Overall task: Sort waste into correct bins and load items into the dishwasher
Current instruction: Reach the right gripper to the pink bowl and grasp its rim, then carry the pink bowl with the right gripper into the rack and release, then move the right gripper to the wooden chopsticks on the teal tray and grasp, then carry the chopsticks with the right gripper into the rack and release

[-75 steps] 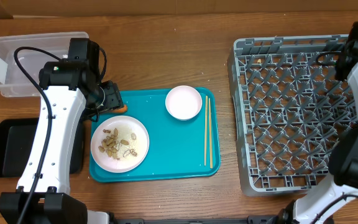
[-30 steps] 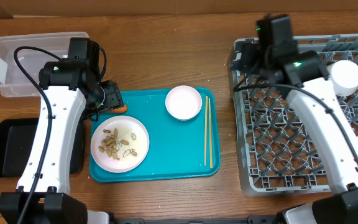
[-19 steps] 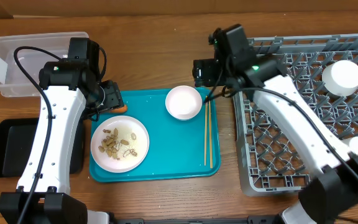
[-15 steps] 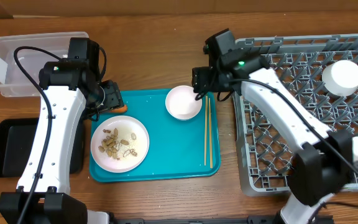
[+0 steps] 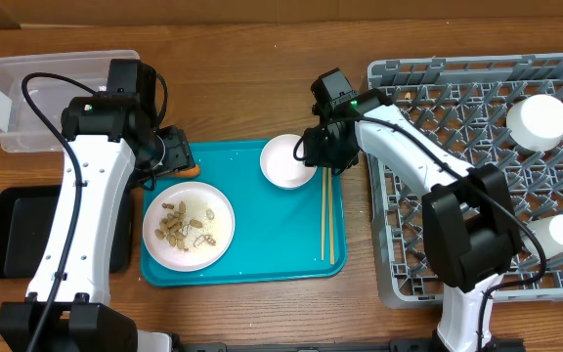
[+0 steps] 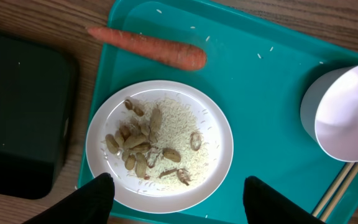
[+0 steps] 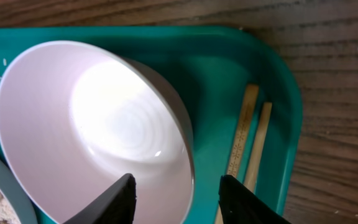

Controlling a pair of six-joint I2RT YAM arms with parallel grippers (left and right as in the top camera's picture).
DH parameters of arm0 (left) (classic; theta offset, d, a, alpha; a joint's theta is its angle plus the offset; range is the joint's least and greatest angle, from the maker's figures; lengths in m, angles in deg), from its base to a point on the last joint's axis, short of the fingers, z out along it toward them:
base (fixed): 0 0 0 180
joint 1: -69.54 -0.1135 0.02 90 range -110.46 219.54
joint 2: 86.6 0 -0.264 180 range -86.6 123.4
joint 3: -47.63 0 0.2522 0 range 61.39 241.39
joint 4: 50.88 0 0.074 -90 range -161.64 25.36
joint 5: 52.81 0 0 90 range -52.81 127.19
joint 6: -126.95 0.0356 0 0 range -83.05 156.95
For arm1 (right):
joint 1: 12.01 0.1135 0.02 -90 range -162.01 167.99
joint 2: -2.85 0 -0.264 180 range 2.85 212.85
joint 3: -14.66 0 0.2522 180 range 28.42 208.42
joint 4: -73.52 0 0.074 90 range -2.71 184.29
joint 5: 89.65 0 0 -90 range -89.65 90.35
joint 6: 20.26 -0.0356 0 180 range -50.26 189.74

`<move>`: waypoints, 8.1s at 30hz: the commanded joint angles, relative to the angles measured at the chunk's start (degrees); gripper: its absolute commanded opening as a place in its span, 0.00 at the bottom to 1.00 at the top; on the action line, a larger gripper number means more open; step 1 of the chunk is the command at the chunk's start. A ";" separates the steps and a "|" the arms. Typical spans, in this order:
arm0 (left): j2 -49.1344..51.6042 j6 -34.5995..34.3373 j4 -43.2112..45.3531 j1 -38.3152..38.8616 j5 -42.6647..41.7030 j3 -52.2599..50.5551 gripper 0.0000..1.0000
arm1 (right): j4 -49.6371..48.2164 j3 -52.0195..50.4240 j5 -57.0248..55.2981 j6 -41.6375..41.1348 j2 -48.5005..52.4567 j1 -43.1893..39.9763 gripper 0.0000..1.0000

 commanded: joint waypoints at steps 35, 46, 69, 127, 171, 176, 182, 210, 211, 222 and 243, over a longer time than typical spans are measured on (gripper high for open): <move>-0.48 0.44 0.13 0.11 0.55 0.81 0.69 | 7.30 7.21 -9.46 0.76 -8.24 -1.25 0.04; -0.48 0.42 0.55 0.11 0.59 0.81 0.69 | 13.05 11.56 -62.20 4.61 -20.87 -5.31 0.04; -0.46 0.61 0.85 0.28 0.55 0.81 0.69 | -8.33 -16.09 -76.89 -5.33 -18.36 -23.39 0.04; -0.46 1.07 0.81 0.46 0.55 0.81 0.73 | 13.77 -13.66 -54.53 -17.00 -25.88 -6.93 0.67; -0.46 1.05 0.20 0.50 0.55 0.81 0.80 | 4.15 -13.55 -3.08 -8.20 -6.05 9.29 0.64; -0.46 1.05 0.20 0.50 0.55 0.81 0.80 | 3.06 -13.60 -3.15 -9.46 -4.07 10.21 0.63; -0.46 1.07 0.13 0.50 0.55 0.81 0.80 | 2.78 -13.60 -3.13 -9.46 -1.77 10.21 0.61; -0.46 1.07 -0.02 0.50 0.55 0.81 0.80 | 4.15 -13.20 -5.97 -13.25 -1.86 10.21 0.04; -0.46 1.07 -0.04 0.50 0.55 0.81 0.80 | 4.85 -12.70 -6.01 -13.25 -2.16 10.19 0.04; -0.46 1.05 0.02 0.50 0.55 0.81 0.80 | 15.02 -5.86 -15.34 -8.68 -18.25 5.90 0.04; -0.46 1.05 0.00 0.50 0.55 0.81 0.80 | 21.77 -17.57 -17.07 6.88 -25.55 -8.98 0.04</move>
